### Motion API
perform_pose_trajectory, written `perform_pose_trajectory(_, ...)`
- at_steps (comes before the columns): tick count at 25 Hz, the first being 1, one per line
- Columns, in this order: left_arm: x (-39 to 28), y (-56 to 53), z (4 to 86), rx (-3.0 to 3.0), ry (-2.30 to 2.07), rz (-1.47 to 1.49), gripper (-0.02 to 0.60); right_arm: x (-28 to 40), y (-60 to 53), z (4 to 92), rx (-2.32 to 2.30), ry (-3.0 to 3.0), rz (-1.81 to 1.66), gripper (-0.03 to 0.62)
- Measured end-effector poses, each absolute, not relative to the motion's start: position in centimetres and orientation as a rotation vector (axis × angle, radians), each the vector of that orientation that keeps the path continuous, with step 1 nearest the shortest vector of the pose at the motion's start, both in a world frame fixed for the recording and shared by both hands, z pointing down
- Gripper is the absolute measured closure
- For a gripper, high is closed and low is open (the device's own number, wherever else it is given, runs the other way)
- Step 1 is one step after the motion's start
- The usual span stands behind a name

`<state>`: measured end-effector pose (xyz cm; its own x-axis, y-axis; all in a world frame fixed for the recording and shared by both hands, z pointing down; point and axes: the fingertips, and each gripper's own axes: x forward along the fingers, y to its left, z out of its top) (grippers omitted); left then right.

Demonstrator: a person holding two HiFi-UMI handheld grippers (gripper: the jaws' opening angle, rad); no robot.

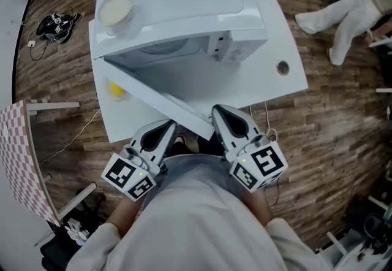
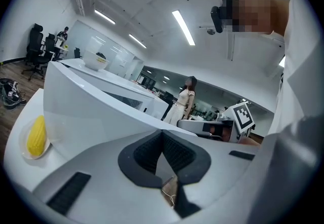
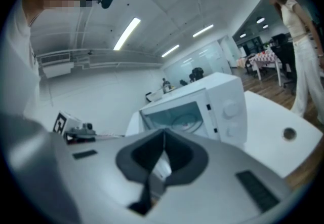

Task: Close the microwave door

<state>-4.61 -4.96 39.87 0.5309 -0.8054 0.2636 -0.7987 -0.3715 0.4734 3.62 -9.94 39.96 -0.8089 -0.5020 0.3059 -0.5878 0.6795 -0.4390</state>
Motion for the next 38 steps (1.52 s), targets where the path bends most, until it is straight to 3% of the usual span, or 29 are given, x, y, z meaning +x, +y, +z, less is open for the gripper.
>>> perform_pose_trajectory(38, -1.5, -8.4, 39.7, 2.185, -1.442, -0.102, 0.568, 7.0, -11.8, 39.9, 0.706, -2.768, 0.736, 0.571)
